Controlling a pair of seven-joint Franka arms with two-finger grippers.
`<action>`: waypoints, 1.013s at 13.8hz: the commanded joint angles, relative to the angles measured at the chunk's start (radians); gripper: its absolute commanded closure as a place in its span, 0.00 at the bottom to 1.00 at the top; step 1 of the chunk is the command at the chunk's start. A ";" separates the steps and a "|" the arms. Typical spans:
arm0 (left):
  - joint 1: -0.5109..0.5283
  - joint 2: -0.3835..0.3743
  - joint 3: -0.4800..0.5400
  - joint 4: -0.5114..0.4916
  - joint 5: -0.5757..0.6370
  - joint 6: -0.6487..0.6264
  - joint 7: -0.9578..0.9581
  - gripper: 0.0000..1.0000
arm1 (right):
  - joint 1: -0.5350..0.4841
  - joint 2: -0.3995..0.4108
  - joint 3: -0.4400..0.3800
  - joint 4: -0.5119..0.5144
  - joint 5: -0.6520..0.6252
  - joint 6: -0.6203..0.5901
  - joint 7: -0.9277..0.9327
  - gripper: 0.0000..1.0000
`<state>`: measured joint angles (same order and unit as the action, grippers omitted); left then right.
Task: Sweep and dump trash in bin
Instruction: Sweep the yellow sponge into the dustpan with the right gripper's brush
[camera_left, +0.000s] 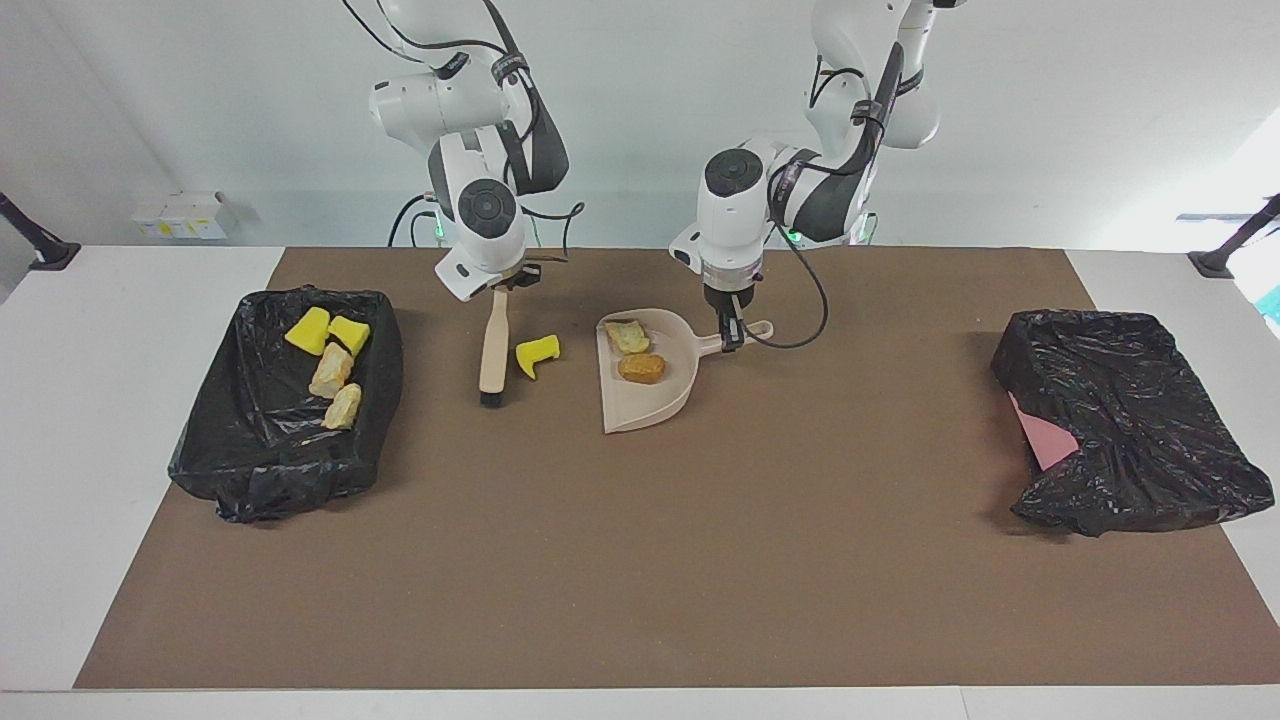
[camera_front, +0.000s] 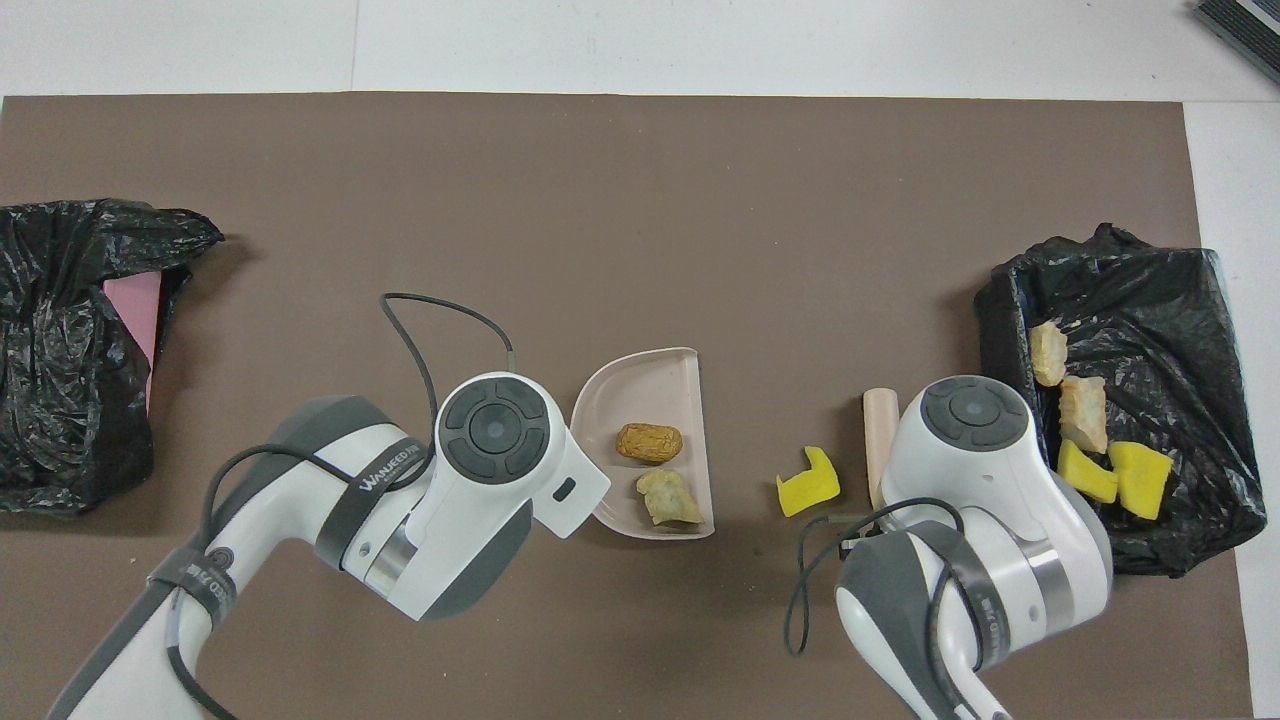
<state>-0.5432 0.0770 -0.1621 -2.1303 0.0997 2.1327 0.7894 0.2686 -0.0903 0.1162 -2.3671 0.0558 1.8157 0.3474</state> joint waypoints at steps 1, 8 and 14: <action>-0.035 -0.057 0.012 -0.072 0.021 0.010 -0.062 1.00 | 0.091 0.050 0.005 -0.004 0.088 0.101 -0.021 1.00; -0.003 -0.060 0.010 -0.117 0.018 0.118 -0.073 1.00 | 0.192 0.176 0.013 0.218 0.213 0.137 0.033 1.00; 0.133 -0.011 0.007 -0.105 -0.069 0.248 0.062 1.00 | 0.181 0.155 0.008 0.316 0.190 0.016 0.028 1.00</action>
<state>-0.4446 0.0557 -0.1511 -2.2198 0.0699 2.3250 0.7937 0.4637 0.0716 0.1213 -2.0910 0.2492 1.8747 0.3647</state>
